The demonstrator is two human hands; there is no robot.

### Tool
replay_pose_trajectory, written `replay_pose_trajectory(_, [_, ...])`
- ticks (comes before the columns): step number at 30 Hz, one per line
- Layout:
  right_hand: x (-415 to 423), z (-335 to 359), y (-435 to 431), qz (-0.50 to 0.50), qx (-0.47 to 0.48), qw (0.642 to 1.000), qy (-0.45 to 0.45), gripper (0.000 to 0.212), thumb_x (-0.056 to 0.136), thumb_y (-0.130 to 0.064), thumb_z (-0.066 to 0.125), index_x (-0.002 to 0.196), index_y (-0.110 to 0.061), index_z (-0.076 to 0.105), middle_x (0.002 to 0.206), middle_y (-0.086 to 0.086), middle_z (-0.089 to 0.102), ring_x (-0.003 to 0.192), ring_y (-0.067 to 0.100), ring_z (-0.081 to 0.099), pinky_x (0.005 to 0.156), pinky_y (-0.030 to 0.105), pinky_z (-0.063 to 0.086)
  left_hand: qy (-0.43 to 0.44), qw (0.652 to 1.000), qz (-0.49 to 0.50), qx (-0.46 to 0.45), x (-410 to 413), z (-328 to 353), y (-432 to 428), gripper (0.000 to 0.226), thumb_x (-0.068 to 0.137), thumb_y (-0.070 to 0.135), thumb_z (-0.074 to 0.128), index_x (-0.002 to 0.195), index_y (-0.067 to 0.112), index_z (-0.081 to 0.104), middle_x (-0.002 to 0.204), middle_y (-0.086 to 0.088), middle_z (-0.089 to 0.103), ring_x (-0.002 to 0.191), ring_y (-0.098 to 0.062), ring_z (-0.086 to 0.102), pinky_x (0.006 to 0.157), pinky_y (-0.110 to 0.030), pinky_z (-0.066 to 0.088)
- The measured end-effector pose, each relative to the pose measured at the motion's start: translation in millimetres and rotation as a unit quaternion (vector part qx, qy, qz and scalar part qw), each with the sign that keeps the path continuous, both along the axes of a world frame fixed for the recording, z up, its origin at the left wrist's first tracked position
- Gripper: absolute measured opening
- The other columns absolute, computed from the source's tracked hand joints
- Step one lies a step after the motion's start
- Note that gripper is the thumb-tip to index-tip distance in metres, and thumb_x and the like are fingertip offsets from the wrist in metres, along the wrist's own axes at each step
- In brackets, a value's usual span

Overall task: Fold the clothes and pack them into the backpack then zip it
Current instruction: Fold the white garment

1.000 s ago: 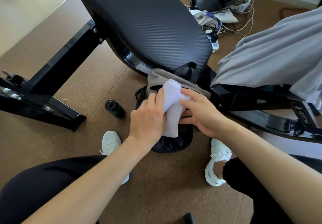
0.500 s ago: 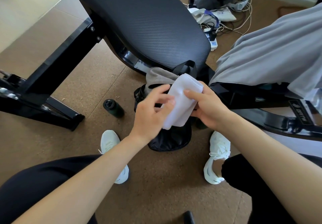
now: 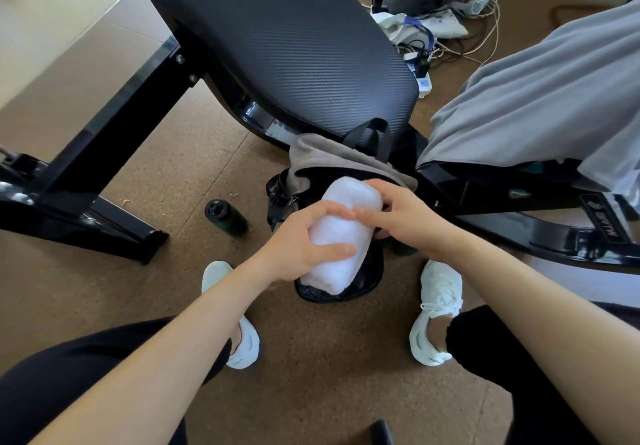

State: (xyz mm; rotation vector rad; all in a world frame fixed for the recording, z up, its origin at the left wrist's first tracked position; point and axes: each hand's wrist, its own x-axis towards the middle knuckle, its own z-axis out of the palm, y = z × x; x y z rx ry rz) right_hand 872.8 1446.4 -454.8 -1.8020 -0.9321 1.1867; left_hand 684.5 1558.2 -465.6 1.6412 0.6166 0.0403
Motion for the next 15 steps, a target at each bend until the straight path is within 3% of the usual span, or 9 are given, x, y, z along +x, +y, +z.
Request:
replay_pose_trajectory(2, [11.7,-15.1,1.4,0.071,-0.045,0.980,-0.178,0.032,0.099,-0.028,0.063,0.132,-0.026,0.062,0.123,-0.006,0.063,0.114,0.011,0.059,0.093,0.031,0.049,0.052,0.998,0.026,0.021,-4.0,-13.6,-1.8,0.039,0.086,0.032,0.082,0.120,0.039,0.064,0.128,0.020,0.057,0.122,-0.005,0.053,0.098,-0.029,0.045])
replay_pose_trajectory(4, [21.3,-30.9,2.9,0.104,-0.111,0.958,-0.242,0.039,0.100,-0.032,0.060,0.138,-0.026,0.059,0.138,0.004,0.053,0.131,0.023,0.049,0.111,0.039,0.040,0.106,0.992,0.068,0.028,-9.2,-31.5,-3.2,0.038,0.087,0.036,0.079,0.121,0.040,0.063,0.127,0.020,0.055,0.123,-0.008,0.051,0.094,-0.027,0.040])
replay_pose_trajectory(8, [29.4,-51.4,6.5,0.127,-0.201,0.930,-0.281,0.057,0.101,-0.031,0.057,0.155,-0.030,0.038,0.164,0.009,0.026,0.149,0.041,0.024,0.123,0.048,0.023,0.163,0.978,0.126,-0.020,-16.2,-62.6,-4.2,0.041,0.096,0.035,0.067,0.134,0.043,0.055,0.135,0.002,0.051,0.117,-0.017,0.054,0.088,-0.031,0.046])
replay_pose_trajectory(12, [38.6,-42.0,16.5,0.086,-0.152,0.953,-0.249,0.070,0.101,-0.011,0.054,0.161,-0.022,0.022,0.168,0.004,0.021,0.155,0.026,0.017,0.126,0.040,0.017,0.132,0.975,0.158,-0.086,-1.1,-87.0,-7.8,0.052,0.099,0.031,0.063,0.148,0.039,0.045,0.142,0.007,0.038,0.121,-0.013,0.042,0.095,-0.030,0.039])
replay_pose_trajectory(15, [49.3,-36.0,23.0,0.070,-0.127,0.959,-0.242,0.074,0.099,-0.005,0.054,0.162,-0.019,0.018,0.169,0.002,0.020,0.156,0.022,0.018,0.126,0.038,0.019,0.109,0.973,0.173,-0.106,24.8,-115.2,-10.9,0.065,0.096,0.036,0.070,0.153,0.038,0.039,0.156,0.004,0.031,0.135,-0.017,0.036,0.108,-0.036,0.040])
